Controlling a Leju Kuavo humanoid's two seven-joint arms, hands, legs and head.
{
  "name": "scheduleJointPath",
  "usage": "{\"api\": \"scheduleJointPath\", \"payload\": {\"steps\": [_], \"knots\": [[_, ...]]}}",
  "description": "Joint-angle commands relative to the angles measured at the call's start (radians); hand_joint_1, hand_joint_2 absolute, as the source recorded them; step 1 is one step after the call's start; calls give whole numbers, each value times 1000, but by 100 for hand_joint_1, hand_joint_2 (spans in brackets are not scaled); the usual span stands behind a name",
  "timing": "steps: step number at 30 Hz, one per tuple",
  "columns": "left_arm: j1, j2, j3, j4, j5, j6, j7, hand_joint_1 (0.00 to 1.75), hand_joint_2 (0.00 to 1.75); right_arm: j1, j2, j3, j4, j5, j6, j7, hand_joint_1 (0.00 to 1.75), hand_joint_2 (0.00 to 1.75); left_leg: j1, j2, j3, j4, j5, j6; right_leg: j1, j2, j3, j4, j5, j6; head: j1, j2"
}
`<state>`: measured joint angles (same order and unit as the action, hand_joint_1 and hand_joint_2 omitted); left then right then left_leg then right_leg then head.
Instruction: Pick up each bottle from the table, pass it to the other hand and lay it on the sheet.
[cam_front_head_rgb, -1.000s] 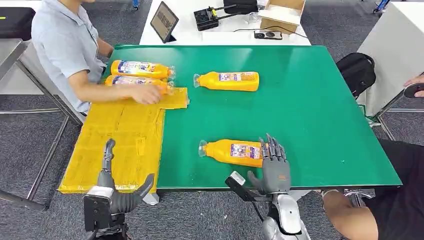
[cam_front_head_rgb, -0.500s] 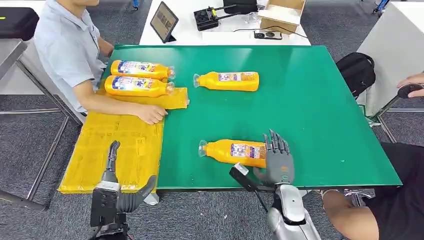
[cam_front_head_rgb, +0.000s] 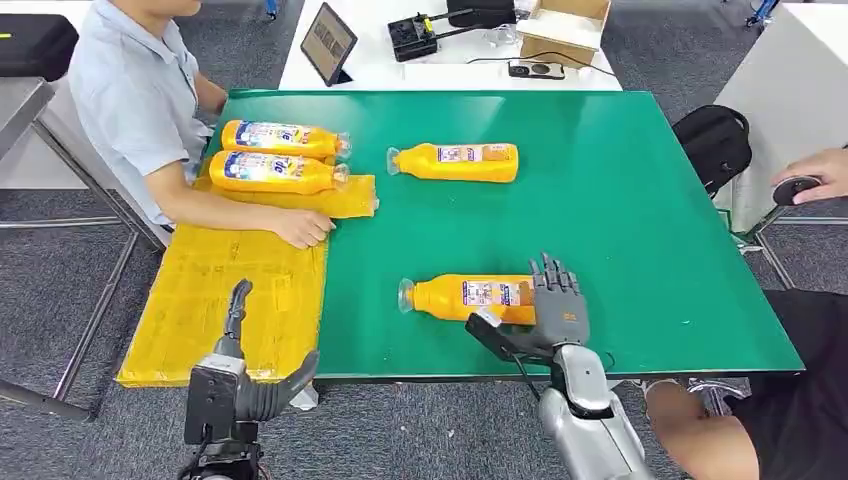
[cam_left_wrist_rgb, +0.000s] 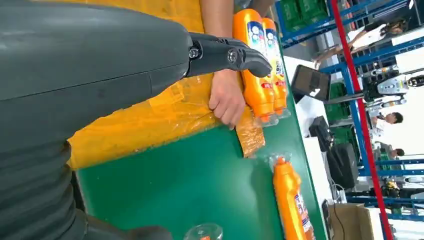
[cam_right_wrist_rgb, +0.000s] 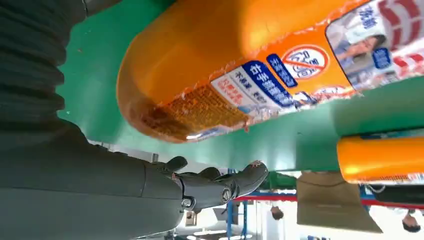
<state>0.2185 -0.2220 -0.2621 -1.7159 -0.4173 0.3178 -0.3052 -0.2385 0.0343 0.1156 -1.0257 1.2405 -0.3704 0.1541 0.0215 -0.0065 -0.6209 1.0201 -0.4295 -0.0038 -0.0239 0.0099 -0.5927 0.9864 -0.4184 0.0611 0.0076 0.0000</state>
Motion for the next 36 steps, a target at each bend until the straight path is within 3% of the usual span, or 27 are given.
{"api": "scheduleJointPath", "payload": {"steps": [1,5,7,10,11,12,14,18,21,31,35,36], "knots": [[-43,18,-5,81,7,-14,8,0,175,-108,-17,30,214,-27,6,-20,0,175,0,2,5,-2,-1,1,0,1,4,-2,0,-3,0,0],[-47,22,-8,87,20,-23,6,0,175,-133,-14,22,266,-54,9,-39,0,175,0,3,10,-3,-2,3,1,0,9,-3,-1,-5,0,0],[-53,23,-9,97,27,-23,1,0,175,-157,-16,14,318,-82,6,-57,0,175,0,1,3,-1,0,1,0,0,3,-1,0,-2,0,0],[-63,28,-17,109,38,-23,-7,0,175,-185,-28,13,383,-111,6,-89,0,175,0,1,6,-2,0,1,0,-1,6,-2,0,-3,0,0],[-63,28,-17,109,38,-23,-7,0,175,-185,-28,13,383,-111,6,-89,40,175,0,1,5,-2,0,1,1,-1,5,-2,0,-2,0,0],[-66,30,-20,114,41,-23,-10,0,175,-193,-28,6,403,-129,8,-101,166,175,0,0,6,-2,0,1,1,-1,6,-2,0,-3,0,0],[-74,33,-25,124,46,-23,-14,0,175,-207,-32,2,436,-143,19,-117,175,175,0,0,7,-2,0,1,1,-2,7,-2,0,-3,0,0],[-78,37,-31,132,67,-34,-17,0,175,-227,-34,1,489,-164,48,-122,166,175,0,0,6,-2,0,1,0,-2,6,-2,0,-3,0,0],[-77,39,-33,134,77,-42,-15,0,175,-233,-36,7,513,-166,72,-117,175,175,0,-1,8,-2,0,1,1,-3,8,-3,0,-3,0,0],[-83,46,-29,139,120,-68,-22,0,175,-237,-36,2,556,-202,92,-153,173,175,1,-1,14,-2,0,1,1,-3,13,-4,0,-3,0,0],[-81,55,-31,140,150,-82,-45,0,175,-199,-15,-79,504,-380,157,-341,175,175,1,-1,17,-2,0,1,1,-3,14,-3,0,-2,0,0],[-80,57,-32,143,177,-94,-55,0,175,-182,-6,-110,468,-459,173,-435,175,175,1,-2,18,-3,0,1,2,-4,15,-5,0,-3,0,0]]}}
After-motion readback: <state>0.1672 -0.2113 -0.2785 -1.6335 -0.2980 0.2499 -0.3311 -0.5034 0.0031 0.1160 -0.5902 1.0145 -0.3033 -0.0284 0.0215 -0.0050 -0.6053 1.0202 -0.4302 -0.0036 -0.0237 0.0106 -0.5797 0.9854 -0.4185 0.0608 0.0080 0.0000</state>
